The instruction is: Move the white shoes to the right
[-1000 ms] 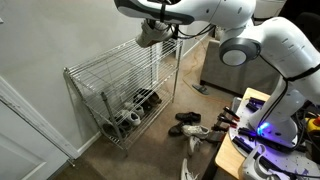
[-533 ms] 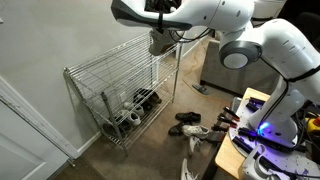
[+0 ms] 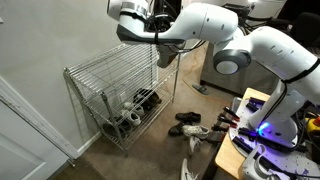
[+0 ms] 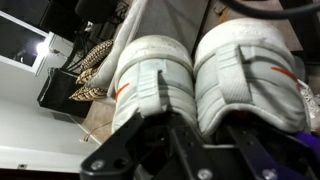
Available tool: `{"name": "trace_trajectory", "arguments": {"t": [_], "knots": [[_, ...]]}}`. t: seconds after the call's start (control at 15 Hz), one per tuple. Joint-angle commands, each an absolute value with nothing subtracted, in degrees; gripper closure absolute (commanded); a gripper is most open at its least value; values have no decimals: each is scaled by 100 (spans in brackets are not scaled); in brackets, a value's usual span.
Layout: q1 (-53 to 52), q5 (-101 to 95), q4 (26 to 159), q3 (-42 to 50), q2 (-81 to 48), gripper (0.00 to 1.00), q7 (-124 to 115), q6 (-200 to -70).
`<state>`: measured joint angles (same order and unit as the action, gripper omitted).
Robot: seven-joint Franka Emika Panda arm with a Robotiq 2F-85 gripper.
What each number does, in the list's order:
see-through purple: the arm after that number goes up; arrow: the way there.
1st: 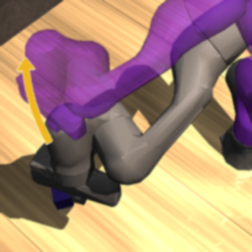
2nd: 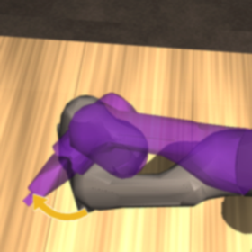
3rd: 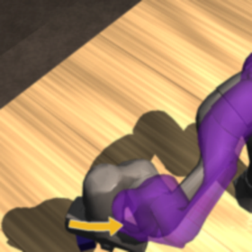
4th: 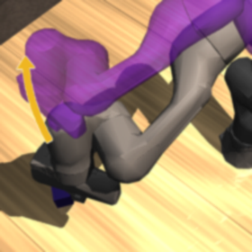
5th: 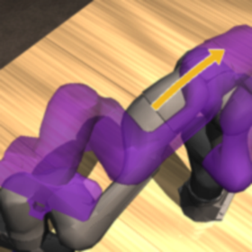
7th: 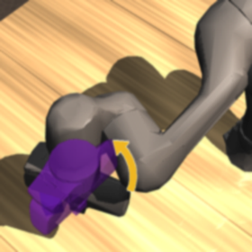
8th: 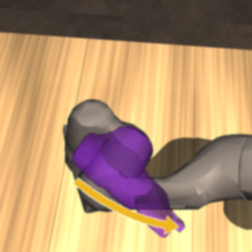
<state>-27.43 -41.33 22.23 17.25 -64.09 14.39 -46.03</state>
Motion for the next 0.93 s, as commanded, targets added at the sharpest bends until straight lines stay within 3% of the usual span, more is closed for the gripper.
{"name": "trace_trajectory", "arguments": {"t": [0.0,0.47,0.87], "knots": [[-2609,-4566,2300,1802,-6463,92,2019,-4405],[-2214,-5084,1797,2056,-6572,92,1371,-4935],[-1678,-3896,2021,1323,-6082,92,-377,-5042]]}}
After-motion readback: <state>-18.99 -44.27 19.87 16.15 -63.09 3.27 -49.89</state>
